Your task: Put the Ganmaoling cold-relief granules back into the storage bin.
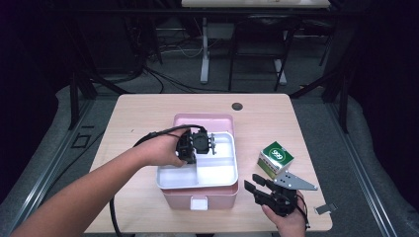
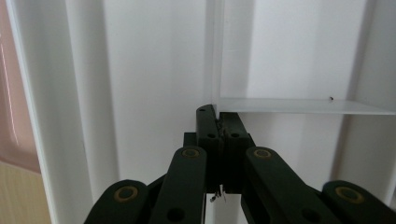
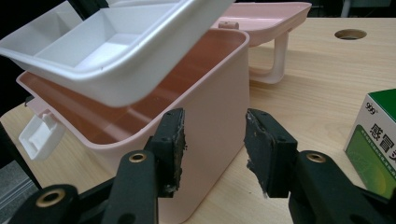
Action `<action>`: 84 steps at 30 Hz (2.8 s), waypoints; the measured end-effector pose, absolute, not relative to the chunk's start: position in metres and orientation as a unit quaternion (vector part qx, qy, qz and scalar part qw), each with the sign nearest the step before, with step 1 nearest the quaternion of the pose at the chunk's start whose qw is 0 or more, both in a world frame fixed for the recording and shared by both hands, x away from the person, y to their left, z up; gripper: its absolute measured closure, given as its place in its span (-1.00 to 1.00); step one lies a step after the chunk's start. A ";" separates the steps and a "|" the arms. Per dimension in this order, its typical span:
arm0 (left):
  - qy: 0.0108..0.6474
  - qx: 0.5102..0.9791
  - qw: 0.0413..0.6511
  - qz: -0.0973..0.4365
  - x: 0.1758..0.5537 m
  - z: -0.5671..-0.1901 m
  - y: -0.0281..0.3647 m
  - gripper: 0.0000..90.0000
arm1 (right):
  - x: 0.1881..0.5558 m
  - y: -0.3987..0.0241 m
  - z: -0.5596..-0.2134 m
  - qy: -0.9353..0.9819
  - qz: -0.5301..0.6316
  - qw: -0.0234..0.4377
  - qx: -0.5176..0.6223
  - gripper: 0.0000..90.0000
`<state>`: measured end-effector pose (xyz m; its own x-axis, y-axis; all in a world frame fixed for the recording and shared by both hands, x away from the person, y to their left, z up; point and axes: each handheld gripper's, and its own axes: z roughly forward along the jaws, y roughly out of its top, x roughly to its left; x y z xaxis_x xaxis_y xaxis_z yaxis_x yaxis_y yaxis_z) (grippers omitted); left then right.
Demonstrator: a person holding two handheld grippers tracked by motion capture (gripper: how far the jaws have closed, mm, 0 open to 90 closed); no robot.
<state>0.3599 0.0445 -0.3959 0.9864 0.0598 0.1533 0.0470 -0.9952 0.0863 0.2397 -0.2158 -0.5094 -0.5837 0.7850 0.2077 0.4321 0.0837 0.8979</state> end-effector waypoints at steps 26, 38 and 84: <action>0.193 0.978 0.072 0.045 0.372 -0.383 0.081 0.98 | 0.243 -0.216 -0.513 0.712 0.529 0.165 0.432 0.27; 0.253 0.964 0.074 0.048 0.376 -0.378 0.117 0.98 | 0.250 -0.212 -0.512 0.714 0.534 0.155 0.424 0.27; 0.460 0.885 0.072 0.024 0.389 -0.459 0.280 0.98 | 0.259 -0.207 -0.514 0.718 0.532 0.153 0.421 0.26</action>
<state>0.3892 0.2795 -0.4586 0.5763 0.8169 -0.0241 0.8100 -0.5669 0.1503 0.2589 -0.2075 -0.5138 -0.5986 0.7679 0.2281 0.4414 0.0787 0.8938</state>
